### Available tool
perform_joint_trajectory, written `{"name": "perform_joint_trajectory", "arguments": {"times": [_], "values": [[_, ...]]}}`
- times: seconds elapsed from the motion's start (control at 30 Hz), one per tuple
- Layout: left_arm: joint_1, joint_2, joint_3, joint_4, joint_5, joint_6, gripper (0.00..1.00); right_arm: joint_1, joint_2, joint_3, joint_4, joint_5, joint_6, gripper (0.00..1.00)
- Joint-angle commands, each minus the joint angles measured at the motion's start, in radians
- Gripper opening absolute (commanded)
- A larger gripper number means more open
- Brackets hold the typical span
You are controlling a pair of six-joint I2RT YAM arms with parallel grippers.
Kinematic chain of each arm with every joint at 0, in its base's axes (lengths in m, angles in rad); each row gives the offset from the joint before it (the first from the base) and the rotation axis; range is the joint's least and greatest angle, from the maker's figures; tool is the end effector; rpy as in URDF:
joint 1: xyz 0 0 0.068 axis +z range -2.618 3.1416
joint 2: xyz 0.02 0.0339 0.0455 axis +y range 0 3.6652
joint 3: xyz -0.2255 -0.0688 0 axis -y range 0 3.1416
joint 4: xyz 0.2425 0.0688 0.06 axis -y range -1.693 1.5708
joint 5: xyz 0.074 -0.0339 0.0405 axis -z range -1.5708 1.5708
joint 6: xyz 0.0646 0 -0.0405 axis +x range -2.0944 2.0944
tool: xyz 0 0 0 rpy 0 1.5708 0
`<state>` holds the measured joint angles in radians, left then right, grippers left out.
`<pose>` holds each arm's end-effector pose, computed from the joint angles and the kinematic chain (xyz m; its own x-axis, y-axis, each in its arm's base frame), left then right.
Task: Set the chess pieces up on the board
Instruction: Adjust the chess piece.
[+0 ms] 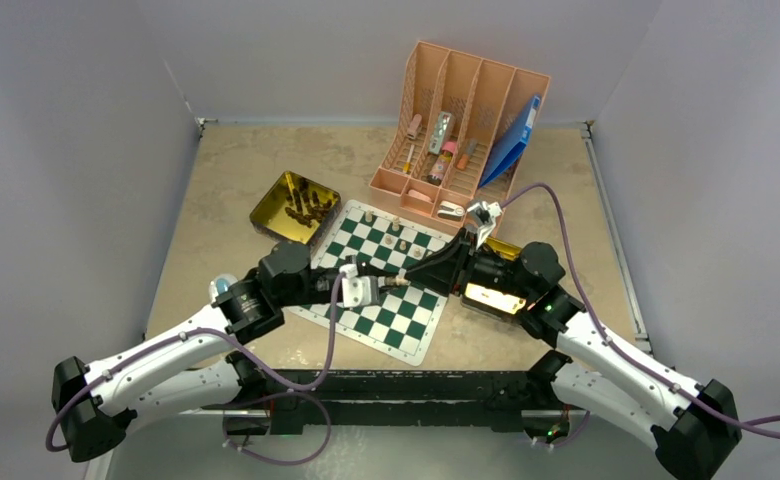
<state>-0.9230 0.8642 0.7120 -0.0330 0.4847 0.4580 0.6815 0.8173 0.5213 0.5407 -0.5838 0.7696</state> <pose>0.1276 -0.2186 0.2834 0.3345 0.2063 -0.9195 0.9299 0.0864 0.3576 0.1634 0.1784 0.2956 -0.5196 0.3261 -0.7897 -0.8067 0.1172 0.5792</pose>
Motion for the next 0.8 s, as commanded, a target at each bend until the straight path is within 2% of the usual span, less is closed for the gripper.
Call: {"name": "perform_joint_trajectory", "arguments": {"times": [0.0,0.1,0.2,0.4,0.57,0.77], "values": [[-0.001,-0.014,0.002,0.216,-0.064,-0.235,0.0,0.0,-0.012,0.031,0.065,0.033,0.023,0.33],[0.0,0.005,0.023,0.203,-0.115,-0.278,0.0,0.0,-0.001,0.031,0.061,0.024,0.022,0.33],[0.0,0.026,0.043,0.188,-0.106,-0.28,0.0,0.0,0.02,0.03,0.05,0.014,0.022,0.33],[0.0,0.032,0.036,0.187,-0.098,-0.273,0.0,0.0,0.018,0.022,0.046,0.03,0.025,0.27],[0.0,0.021,0.029,0.168,-0.101,-0.265,0.0,0.0,0.012,0.021,0.039,0.059,0.03,0.29],[0.0,0.018,0.033,0.147,-0.103,-0.257,0.0,0.0,0.03,0.014,0.052,0.055,0.035,0.14]]}}
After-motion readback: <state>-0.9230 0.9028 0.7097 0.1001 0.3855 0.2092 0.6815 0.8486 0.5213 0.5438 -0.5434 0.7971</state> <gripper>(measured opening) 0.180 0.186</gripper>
